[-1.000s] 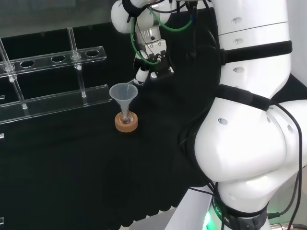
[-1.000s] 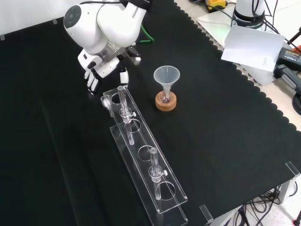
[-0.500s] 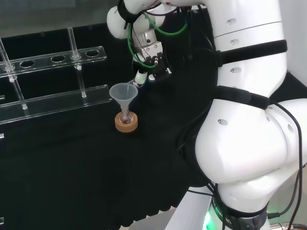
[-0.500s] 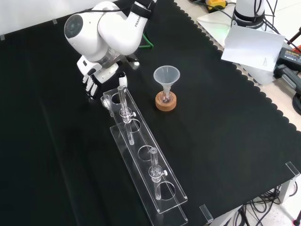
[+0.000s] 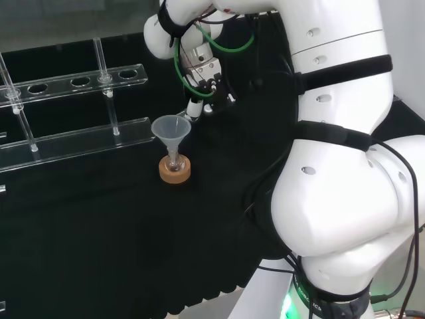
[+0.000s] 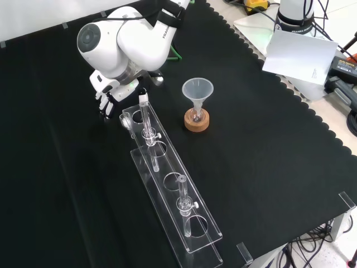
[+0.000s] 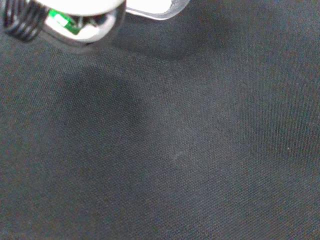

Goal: Pick up the weighing funnel.

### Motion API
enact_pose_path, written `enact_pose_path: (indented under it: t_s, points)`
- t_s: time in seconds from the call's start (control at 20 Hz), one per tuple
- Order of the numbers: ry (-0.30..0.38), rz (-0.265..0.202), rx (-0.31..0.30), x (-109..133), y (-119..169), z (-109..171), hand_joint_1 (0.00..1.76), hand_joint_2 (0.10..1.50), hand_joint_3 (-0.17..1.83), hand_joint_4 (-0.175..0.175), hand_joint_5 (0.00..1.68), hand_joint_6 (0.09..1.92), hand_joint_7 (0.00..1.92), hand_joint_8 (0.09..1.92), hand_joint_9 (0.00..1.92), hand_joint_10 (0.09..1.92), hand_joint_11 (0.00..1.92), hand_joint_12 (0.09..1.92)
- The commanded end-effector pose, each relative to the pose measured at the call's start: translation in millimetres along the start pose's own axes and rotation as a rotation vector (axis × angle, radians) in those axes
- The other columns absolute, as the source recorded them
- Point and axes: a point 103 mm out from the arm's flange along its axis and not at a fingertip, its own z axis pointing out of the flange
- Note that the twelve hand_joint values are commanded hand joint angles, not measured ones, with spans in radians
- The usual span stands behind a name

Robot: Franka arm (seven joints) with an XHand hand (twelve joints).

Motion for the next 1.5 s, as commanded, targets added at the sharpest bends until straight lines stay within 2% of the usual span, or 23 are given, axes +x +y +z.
enact_pose_path:
  t_s: [0.05,0.25,0.5,1.5]
  points:
    - [0.000,0.000,-0.011,1.2,1.1,1.4,0.93,0.58,0.55,0.010,0.74,0.19,0.48,0.65,0.74,0.51,0.46,1.27]
    - [0.003,-0.007,-0.001,1.2,3.8,6.8,0.94,0.57,0.58,0.016,0.67,0.46,0.50,0.63,0.76,0.49,0.48,1.27]
    - [0.001,-0.013,0.007,1.8,5.7,12.3,0.94,0.57,0.60,0.017,0.64,0.59,0.50,0.64,0.77,0.48,0.49,1.26]
    - [0.007,-0.045,0.014,4.2,10.5,13.9,0.95,0.58,0.62,0.013,0.63,0.64,0.51,0.64,0.78,0.48,0.53,1.25]
